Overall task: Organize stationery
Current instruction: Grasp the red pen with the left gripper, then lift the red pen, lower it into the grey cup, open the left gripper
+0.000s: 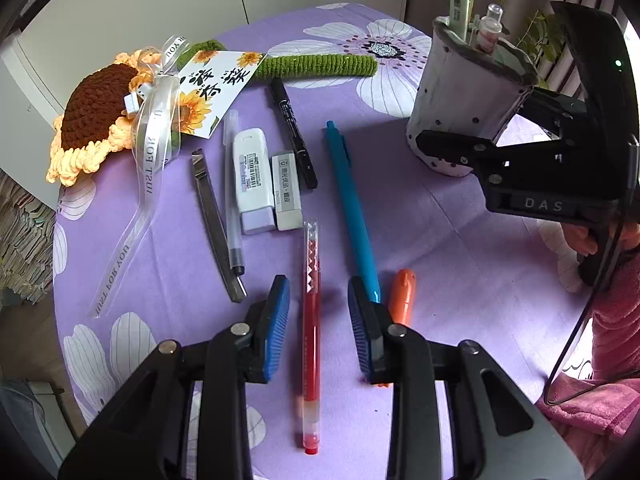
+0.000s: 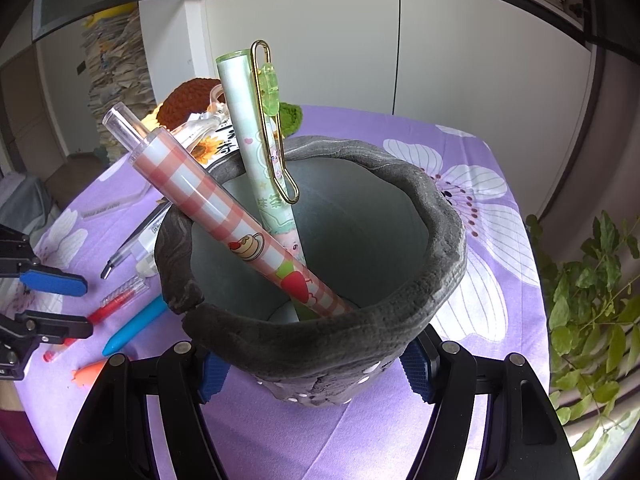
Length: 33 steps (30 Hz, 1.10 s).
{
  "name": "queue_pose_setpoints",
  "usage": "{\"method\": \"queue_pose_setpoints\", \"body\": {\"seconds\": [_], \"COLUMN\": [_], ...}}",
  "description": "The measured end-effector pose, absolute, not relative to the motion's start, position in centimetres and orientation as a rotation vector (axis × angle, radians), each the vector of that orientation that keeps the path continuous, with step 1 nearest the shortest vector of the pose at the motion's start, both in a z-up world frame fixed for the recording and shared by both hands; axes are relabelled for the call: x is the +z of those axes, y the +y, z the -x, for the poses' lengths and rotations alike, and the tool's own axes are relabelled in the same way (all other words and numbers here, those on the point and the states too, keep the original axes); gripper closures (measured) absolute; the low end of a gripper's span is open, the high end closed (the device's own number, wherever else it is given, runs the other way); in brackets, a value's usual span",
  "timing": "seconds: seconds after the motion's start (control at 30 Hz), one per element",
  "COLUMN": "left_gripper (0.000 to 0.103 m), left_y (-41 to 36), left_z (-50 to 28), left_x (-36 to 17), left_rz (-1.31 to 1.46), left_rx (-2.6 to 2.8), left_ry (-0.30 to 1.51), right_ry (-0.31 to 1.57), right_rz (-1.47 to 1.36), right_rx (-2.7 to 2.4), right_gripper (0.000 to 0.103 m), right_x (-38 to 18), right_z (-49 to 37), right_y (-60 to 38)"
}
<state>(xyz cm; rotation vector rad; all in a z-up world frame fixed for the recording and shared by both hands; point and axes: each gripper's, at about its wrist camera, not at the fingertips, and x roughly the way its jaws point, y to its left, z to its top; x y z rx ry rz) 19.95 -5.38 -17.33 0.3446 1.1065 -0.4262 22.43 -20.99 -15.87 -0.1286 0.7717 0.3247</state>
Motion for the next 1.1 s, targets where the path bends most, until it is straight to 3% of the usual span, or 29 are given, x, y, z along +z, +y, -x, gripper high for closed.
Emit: {"method": "queue_pose_setpoints", "body": {"seconds": [0.2, 0.37, 0.5, 1.1], "left_gripper": [0.078, 0.094, 0.094, 0.095], "left_y": [-5.3, -5.3, -5.3, -6.2], "left_z": [-21.6, -22.5, -22.5, -18.6], "left_x": [-17.8, -17.7, -17.0, -1.4], "left_rz": [-0.323, -0.291, -0.266, -0.21], "left_rx": [-0.41, -0.411, -0.397, -0.47], "left_ry": [1.119, 1.136, 1.116, 0.687], "right_ry": [0.772, 0.772, 0.772, 0.773], "right_rz": [0.128, 0.128, 0.127, 0.128], "right_rx": [0.325, 0.325, 0.325, 0.324], "right_gripper": [0.032, 0.032, 0.032, 0.032], "right_x": [-15.9, -15.9, -15.8, -15.9], "right_z": [-22.4, -22.4, -22.4, -22.4], "right_y": [-20.8, -20.8, -20.8, -20.8]}}
